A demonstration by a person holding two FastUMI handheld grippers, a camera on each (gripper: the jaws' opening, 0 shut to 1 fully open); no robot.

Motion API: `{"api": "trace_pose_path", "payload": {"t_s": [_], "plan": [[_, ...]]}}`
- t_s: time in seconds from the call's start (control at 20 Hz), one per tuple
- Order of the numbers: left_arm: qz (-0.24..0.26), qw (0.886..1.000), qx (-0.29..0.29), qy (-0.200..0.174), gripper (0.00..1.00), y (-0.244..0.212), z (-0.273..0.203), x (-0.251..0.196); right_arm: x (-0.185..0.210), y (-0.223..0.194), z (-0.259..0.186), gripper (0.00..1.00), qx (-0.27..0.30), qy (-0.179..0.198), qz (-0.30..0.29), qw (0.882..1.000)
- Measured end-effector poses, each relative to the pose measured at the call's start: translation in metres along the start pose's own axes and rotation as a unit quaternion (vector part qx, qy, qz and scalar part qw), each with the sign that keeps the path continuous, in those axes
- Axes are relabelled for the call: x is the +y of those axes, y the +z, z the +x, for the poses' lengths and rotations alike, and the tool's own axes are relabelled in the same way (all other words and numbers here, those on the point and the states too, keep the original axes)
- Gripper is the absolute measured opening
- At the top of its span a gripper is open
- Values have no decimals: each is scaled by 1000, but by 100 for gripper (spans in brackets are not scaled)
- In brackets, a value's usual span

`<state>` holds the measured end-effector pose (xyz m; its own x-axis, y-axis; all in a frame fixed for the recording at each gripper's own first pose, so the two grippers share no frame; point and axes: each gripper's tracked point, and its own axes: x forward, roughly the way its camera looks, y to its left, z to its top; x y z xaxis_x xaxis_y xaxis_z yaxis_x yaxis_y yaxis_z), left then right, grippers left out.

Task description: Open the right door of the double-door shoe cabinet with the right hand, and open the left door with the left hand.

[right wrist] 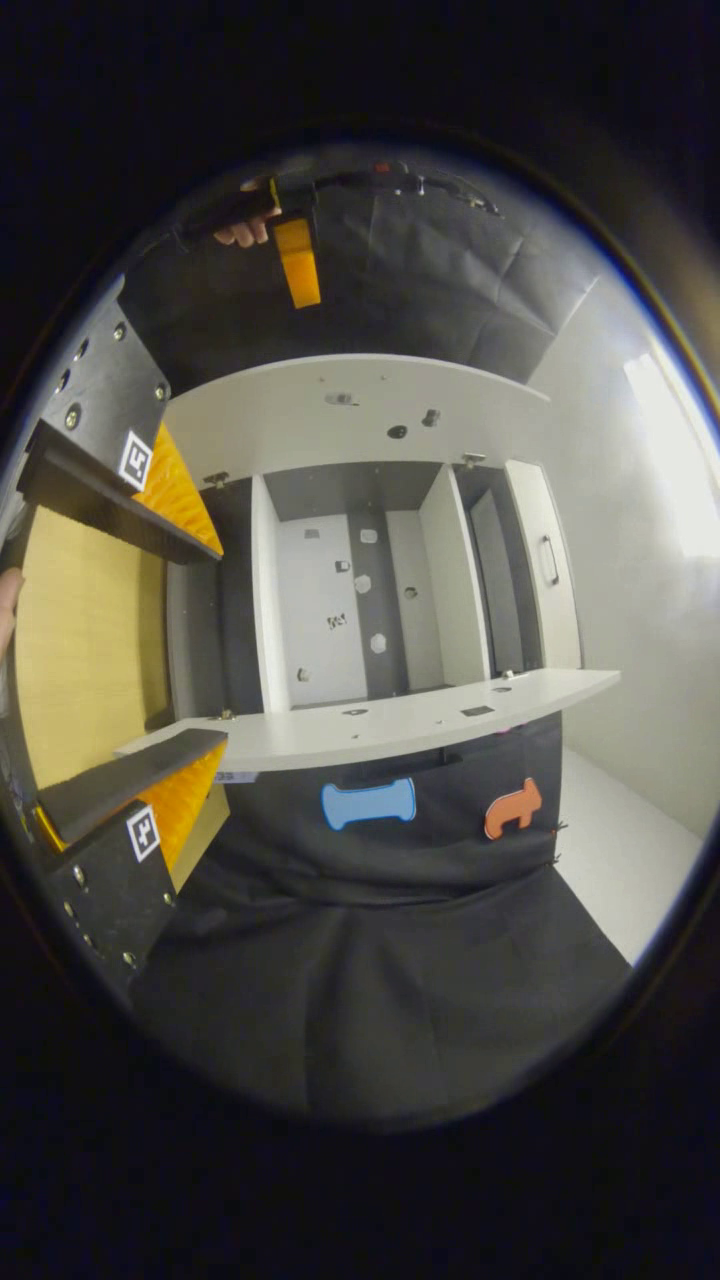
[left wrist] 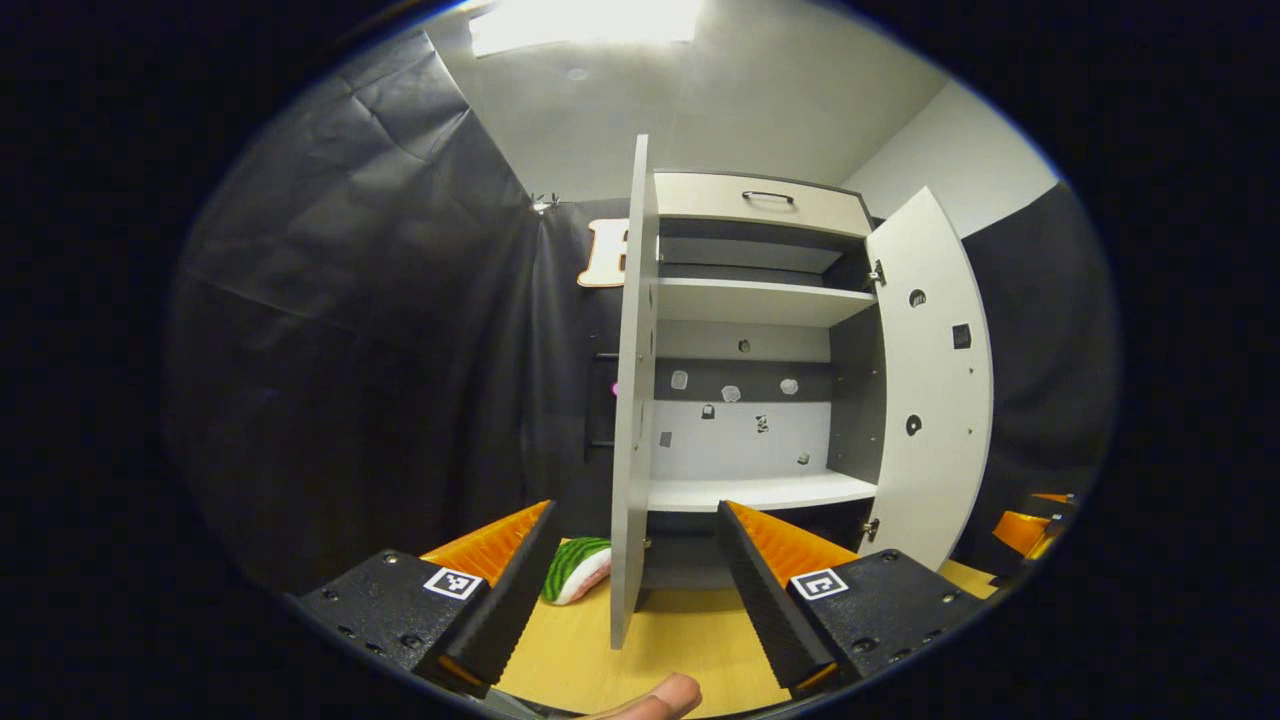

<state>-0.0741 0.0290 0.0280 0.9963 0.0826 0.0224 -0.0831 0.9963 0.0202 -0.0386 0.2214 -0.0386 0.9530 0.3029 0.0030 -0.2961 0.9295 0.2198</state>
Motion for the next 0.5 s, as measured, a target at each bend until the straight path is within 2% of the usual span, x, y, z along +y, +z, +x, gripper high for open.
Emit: {"api": "trace_pose_path", "payload": {"t_s": [0.05,0.15,0.2,0.35,0.4,0.45,0.5], "plan": [[-2,1000,3,-7,96,-4,-2,-7,3,0,0,93,1,3,0,1000],[6,1000,11,-19,96,-13,-1,-15,9,0,-1,94,2,7,-6,1000],[12,1000,15,-22,96,-16,0,-17,12,2,-1,98,1,8,-10,1000],[24,999,25,-13,96,-20,6,-20,21,15,-2,98,-11,11,-14,1000],[21,999,25,-10,96,-19,8,-20,23,21,-2,98,-16,9,-18,1000],[16,1000,26,-8,94,-19,10,-20,21,26,-2,93,-19,-3,-24,1000],[12,1000,25,-7,96,-20,10,-21,19,31,-1,98,-23,-16,-30,999]]}}
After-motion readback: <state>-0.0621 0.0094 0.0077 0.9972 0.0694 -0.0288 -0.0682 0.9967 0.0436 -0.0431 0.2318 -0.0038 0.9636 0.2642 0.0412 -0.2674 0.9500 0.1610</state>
